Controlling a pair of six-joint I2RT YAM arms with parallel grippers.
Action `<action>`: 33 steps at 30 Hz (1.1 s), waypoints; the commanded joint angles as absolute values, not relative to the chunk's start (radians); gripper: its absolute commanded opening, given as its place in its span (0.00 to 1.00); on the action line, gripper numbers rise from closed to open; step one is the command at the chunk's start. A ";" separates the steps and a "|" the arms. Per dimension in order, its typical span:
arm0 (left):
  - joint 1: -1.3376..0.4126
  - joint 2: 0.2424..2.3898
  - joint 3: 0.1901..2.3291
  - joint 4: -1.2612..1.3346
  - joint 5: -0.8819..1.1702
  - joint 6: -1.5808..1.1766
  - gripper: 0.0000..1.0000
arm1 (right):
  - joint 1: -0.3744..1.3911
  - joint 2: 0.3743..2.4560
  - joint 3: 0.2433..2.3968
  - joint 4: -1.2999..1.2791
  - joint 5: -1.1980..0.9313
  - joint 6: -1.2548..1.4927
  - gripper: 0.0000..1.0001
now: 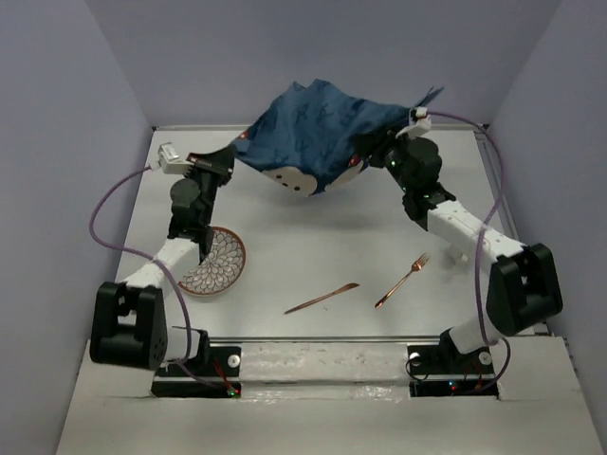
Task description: Set the dinner table for one person
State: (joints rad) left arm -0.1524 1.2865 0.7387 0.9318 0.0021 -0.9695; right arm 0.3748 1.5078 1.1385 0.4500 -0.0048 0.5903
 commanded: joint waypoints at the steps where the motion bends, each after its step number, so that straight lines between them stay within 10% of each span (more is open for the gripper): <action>1: -0.114 1.434 0.536 1.091 0.093 -1.084 0.45 | 0.383 1.625 0.901 0.439 -0.055 0.703 0.71; 3: -0.094 1.468 0.500 1.138 0.129 -1.104 0.86 | 0.383 1.602 0.871 0.416 -0.051 0.687 0.77; 5: -0.081 1.468 0.450 1.134 0.120 -1.112 0.99 | 0.383 1.551 0.851 0.362 -0.035 0.657 0.77; 16: -0.120 1.218 0.503 0.645 -0.113 -0.876 0.99 | 0.383 1.324 0.736 0.192 0.107 0.595 0.56; 33: -0.086 1.512 0.770 0.313 -0.178 -0.759 0.72 | 0.374 1.123 0.526 0.066 0.077 0.629 0.62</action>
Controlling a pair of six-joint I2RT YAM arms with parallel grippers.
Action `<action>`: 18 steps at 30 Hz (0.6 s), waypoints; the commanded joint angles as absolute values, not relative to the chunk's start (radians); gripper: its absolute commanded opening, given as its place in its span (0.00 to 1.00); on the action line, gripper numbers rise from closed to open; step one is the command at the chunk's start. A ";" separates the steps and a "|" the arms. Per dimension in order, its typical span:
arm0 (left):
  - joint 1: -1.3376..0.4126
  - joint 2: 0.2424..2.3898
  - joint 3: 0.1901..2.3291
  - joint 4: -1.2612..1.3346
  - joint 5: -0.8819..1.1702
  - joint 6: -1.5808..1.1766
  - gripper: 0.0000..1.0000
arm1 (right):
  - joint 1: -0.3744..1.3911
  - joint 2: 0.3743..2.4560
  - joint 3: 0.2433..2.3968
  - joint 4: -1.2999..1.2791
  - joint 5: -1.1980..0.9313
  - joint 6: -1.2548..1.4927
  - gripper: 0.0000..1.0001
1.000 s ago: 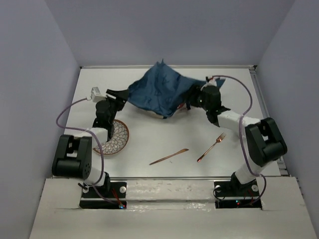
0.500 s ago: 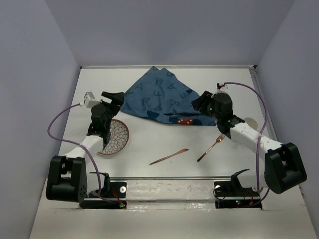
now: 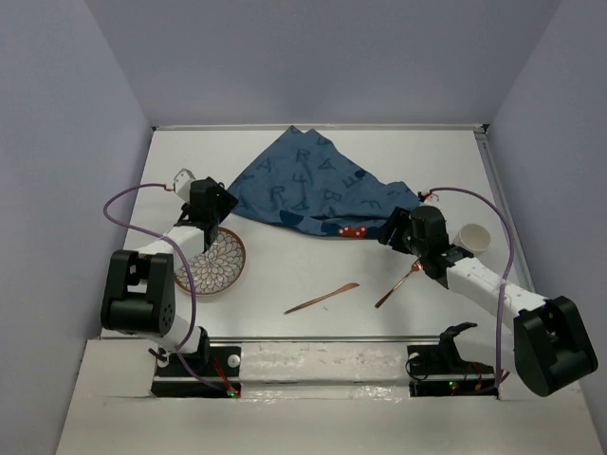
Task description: Set the dinner table for one person
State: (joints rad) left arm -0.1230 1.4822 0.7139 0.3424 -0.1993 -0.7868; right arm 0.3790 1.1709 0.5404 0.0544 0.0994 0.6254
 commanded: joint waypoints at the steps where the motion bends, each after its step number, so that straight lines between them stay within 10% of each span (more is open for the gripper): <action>1: -0.077 1.543 0.781 0.313 -0.148 -0.764 0.71 | 0.374 1.108 0.523 0.058 0.075 0.627 0.62; 14: -0.041 1.759 0.914 0.348 -0.055 -0.773 0.64 | 0.374 1.057 0.515 0.041 0.049 0.604 0.61; 18: -0.037 1.799 0.922 0.386 -0.034 -0.796 0.33 | 0.374 1.074 0.517 0.041 0.063 0.607 0.61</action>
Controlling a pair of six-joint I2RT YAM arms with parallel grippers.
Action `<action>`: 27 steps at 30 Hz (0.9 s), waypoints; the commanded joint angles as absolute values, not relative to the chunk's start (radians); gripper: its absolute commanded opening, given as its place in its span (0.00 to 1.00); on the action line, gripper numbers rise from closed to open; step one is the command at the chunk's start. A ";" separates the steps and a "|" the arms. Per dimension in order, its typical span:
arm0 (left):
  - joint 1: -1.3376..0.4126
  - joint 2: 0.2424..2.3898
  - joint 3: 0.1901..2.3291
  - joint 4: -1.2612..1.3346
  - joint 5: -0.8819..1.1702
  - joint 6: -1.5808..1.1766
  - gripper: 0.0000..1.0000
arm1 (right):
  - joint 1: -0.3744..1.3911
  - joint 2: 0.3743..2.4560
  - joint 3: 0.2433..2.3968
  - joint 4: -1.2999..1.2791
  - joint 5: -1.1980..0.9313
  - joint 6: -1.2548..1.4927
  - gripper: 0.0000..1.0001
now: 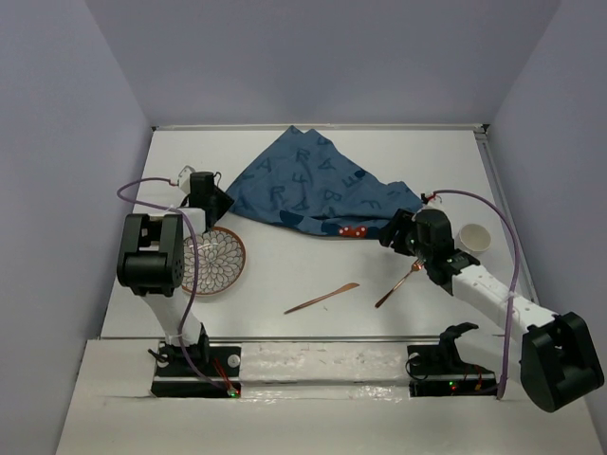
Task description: Set the dinner table for one person
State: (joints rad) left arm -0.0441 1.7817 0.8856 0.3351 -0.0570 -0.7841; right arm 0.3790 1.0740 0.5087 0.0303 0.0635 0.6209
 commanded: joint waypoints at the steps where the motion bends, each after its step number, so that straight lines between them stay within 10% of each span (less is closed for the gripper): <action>1: -0.035 1.801 0.922 0.394 -0.032 -0.796 0.26 | 0.374 1.081 0.517 0.041 0.061 0.609 0.62; 4: -0.032 1.786 0.901 0.432 -0.029 -0.805 0.00 | 0.356 1.124 0.515 0.041 0.080 0.624 0.79; 27: -0.103 1.347 0.494 0.787 -0.055 -0.966 0.00 | 0.261 1.380 0.575 0.066 0.187 0.865 0.57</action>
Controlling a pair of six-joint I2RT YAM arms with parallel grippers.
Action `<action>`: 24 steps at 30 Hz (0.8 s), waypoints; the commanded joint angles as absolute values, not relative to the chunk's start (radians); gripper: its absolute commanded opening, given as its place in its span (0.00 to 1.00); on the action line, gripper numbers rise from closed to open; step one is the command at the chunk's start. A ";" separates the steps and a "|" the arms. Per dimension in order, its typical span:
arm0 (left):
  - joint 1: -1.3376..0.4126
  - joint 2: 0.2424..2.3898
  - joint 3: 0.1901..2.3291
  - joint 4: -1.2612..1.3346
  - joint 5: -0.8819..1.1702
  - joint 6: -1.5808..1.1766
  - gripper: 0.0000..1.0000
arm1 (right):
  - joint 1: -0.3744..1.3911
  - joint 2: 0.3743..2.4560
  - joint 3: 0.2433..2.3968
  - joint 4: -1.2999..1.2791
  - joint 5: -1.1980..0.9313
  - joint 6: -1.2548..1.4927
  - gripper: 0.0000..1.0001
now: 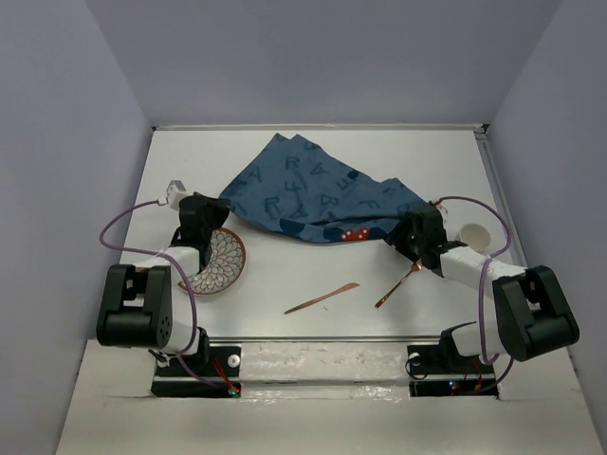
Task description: Set the dinner table for one person
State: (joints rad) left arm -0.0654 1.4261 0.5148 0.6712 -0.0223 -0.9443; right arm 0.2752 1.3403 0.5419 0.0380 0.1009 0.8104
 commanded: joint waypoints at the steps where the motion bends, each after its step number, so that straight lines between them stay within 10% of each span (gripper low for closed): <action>1: -0.112 1.336 0.482 0.791 -0.060 -0.966 0.00 | 0.261 1.393 0.586 0.066 0.202 0.871 0.57; 10: -0.167 1.264 0.443 0.825 -0.107 -0.980 0.00 | 0.221 1.497 0.604 0.071 0.298 0.948 0.56; 24: -0.172 1.253 0.425 0.850 -0.126 -0.989 0.00 | 0.221 1.605 0.695 0.061 0.327 0.962 0.08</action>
